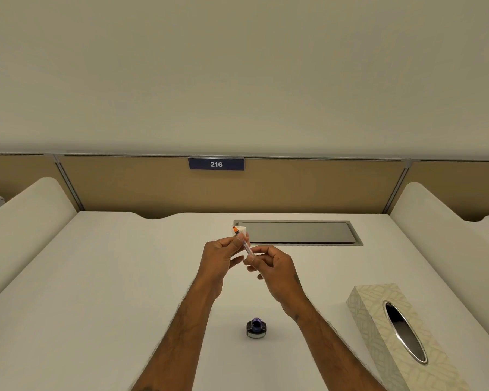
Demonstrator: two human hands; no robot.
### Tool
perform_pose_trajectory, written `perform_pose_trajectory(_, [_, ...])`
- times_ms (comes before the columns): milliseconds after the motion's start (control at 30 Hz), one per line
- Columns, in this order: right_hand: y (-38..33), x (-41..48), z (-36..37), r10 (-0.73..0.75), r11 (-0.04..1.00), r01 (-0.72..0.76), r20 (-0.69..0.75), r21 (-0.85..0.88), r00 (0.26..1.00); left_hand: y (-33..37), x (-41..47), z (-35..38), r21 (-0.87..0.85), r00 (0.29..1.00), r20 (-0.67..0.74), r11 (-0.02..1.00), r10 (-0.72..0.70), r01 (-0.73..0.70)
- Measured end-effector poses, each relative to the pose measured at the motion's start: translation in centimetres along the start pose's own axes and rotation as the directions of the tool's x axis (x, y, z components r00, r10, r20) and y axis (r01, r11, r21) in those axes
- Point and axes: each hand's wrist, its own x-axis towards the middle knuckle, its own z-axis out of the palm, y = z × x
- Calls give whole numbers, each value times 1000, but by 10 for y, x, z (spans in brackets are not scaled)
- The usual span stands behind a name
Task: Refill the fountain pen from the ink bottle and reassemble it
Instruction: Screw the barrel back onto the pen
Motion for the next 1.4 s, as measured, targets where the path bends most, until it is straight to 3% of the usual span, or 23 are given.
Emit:
perform_pose_trajectory(167, [-2,-2,1,24,999,-26,61,33,998,1,1,1,6,1000,-4,1000,7,-7])
perform_pose_trajectory(400, [2,3,1,13,1000,-13,-56,6,998,-3,2,1,9,1000,-1,1000,5,-5])
perform_pose_trajectory(1000, [-2,-1,1,65,998,-65,37,7,997,0,3,1,12,1000,-1,1000,19,-19])
perform_pose_trajectory(1267, [-1,0,1,20,1000,-21,-50,-22,999,-1,1,2,22,1000,3,999,23,-23])
perform_pose_trajectory(1400, [1,-1,2,19,999,-20,-29,-50,999,-2,2,3,57,1000,1,998,30,-30])
